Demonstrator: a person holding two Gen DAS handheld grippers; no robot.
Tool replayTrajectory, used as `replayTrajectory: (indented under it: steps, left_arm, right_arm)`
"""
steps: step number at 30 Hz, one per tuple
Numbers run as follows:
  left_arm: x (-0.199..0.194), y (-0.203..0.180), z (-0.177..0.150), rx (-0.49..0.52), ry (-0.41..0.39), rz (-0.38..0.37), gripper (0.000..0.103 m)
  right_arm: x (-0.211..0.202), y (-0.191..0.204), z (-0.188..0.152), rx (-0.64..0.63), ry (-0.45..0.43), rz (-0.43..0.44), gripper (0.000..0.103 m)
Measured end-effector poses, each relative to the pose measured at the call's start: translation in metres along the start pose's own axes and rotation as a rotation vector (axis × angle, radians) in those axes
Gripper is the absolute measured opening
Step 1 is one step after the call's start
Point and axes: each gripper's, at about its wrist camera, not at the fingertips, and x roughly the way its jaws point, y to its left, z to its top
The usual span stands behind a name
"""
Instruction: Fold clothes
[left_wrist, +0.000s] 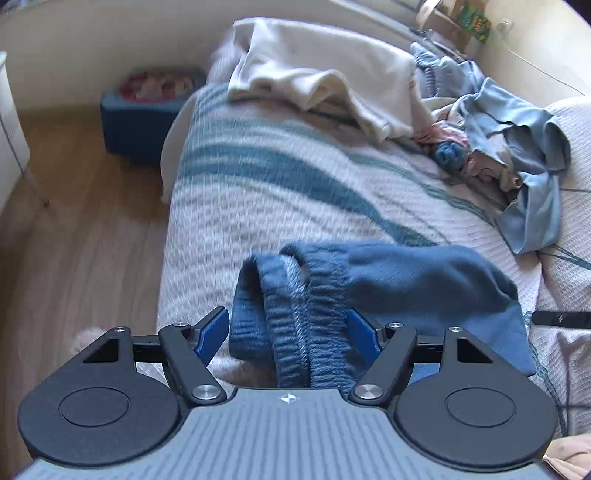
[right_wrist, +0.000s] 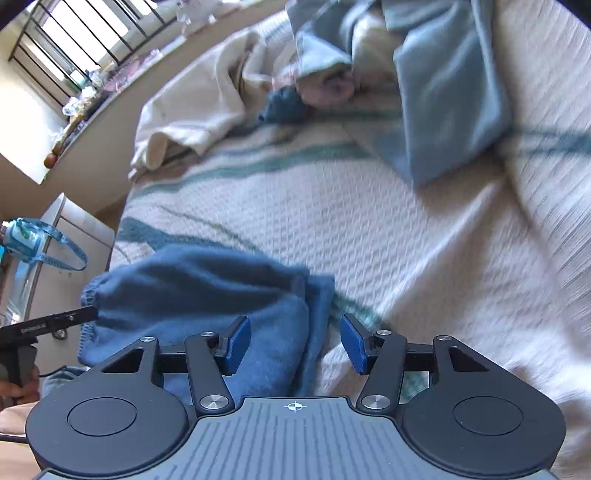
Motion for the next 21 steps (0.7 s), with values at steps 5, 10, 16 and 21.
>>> replayTrajectory:
  steps: [5,10,16,21]
  left_arm:
    - [0.008,-0.002,-0.005,0.004,0.024,-0.014,0.070]
    - [0.014,-0.003,-0.010,-0.002,0.043,-0.031,0.073]
    - [0.008,-0.010,-0.016,0.021,0.037,-0.041,0.050]
    - [-0.012,-0.016,-0.013,0.011,0.008,-0.078,0.029]
  right_arm:
    - [0.022,0.001,-0.002,-0.022,0.056,-0.026,0.055]
    - [0.028,0.004,-0.007,-0.046,0.044,-0.014,0.056]
    - [0.033,0.022,-0.010,-0.118,0.074,-0.001,0.024]
    - [0.011,0.031,-0.004,-0.153,0.026,0.002,0.011]
